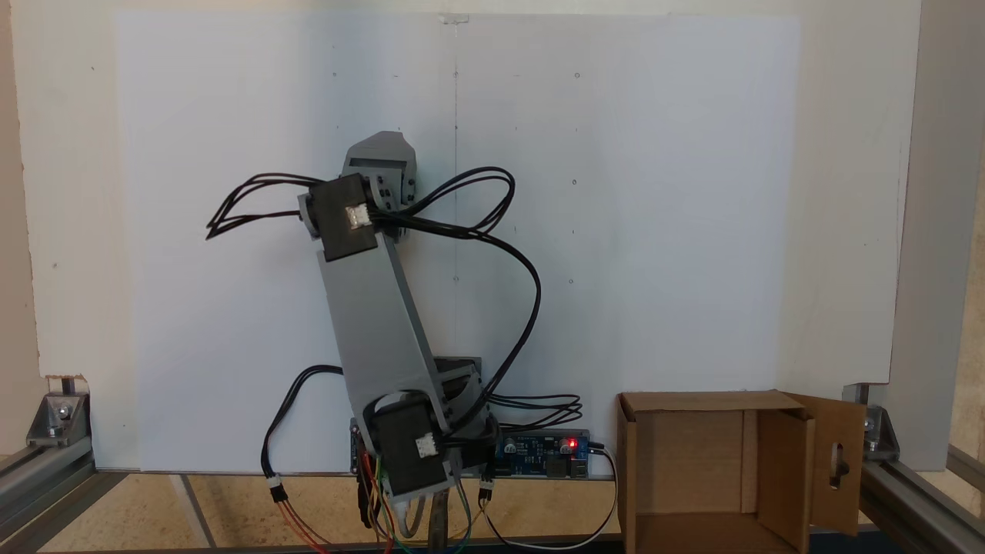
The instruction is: Grasp a green dice and put it in the bin.
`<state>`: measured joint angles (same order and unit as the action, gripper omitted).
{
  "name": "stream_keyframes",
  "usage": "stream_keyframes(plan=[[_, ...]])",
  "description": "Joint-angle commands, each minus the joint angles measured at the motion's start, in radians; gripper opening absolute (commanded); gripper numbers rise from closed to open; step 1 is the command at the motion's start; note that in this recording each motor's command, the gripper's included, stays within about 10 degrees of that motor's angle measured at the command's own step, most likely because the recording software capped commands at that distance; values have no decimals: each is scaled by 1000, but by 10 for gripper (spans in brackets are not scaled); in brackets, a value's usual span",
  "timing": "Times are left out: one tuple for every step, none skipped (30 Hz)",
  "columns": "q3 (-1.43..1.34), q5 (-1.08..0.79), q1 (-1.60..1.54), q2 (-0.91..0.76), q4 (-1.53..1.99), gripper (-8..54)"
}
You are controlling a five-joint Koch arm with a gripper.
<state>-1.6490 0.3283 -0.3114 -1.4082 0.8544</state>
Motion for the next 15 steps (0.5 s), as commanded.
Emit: stream_keyframes(plan=[[17, 23, 9, -3, -6, 432], [12, 23, 8, -2, -6, 432], [8, 23, 8, -2, -8, 432], [0, 23, 8, -2, -14, 432], [-9, 23, 8, 0, -28, 432], [-14, 23, 8, 0, -32, 432], [-17, 23, 8, 0, -34, 432], [-21, 23, 8, 3, -38, 432], [-29, 23, 6, 9, -48, 432], [-35, 23, 5, 11, -55, 432], [-38, 23, 3, 12, -55, 432], [-38, 25, 3, 15, -55, 432], [-38, 25, 3, 17, -55, 432], [-38, 26, 3, 23, -57, 432], [-38, 29, 3, 28, -58, 432]])
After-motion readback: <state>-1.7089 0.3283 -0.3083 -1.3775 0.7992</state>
